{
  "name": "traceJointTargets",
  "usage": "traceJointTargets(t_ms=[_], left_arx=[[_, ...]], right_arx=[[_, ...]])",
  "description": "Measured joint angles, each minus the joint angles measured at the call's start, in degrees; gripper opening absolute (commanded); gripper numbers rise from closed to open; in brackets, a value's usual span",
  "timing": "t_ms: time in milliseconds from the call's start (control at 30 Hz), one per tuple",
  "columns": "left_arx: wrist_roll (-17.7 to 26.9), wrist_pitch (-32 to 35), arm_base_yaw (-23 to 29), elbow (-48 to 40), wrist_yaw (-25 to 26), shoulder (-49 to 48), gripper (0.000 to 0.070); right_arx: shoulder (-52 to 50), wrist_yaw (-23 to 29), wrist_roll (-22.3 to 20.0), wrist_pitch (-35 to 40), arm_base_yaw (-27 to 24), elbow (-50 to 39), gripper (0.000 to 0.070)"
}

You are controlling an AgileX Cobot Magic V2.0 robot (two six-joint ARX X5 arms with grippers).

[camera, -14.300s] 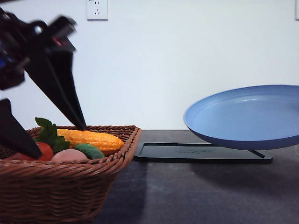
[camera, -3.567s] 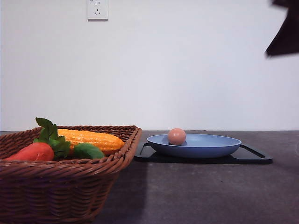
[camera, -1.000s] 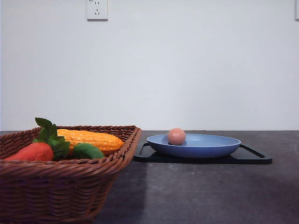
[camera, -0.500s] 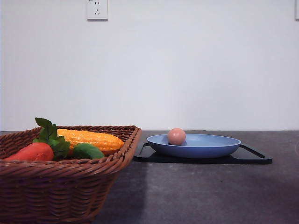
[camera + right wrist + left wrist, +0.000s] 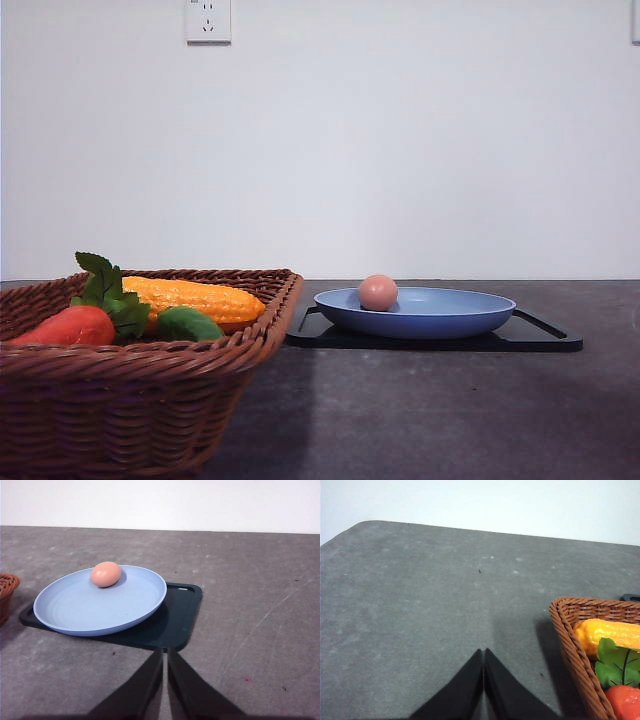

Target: Transfer egg from basket to plate and serve

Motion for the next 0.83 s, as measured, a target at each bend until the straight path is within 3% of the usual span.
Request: traceJointTargets(t_ms=[833], left_arx=[[0.00, 0.00, 0.00, 0.00, 0.00, 0.00, 0.0000]], right_arx=[[0.00, 0.00, 0.00, 0.00, 0.00, 0.00, 0.0000]])
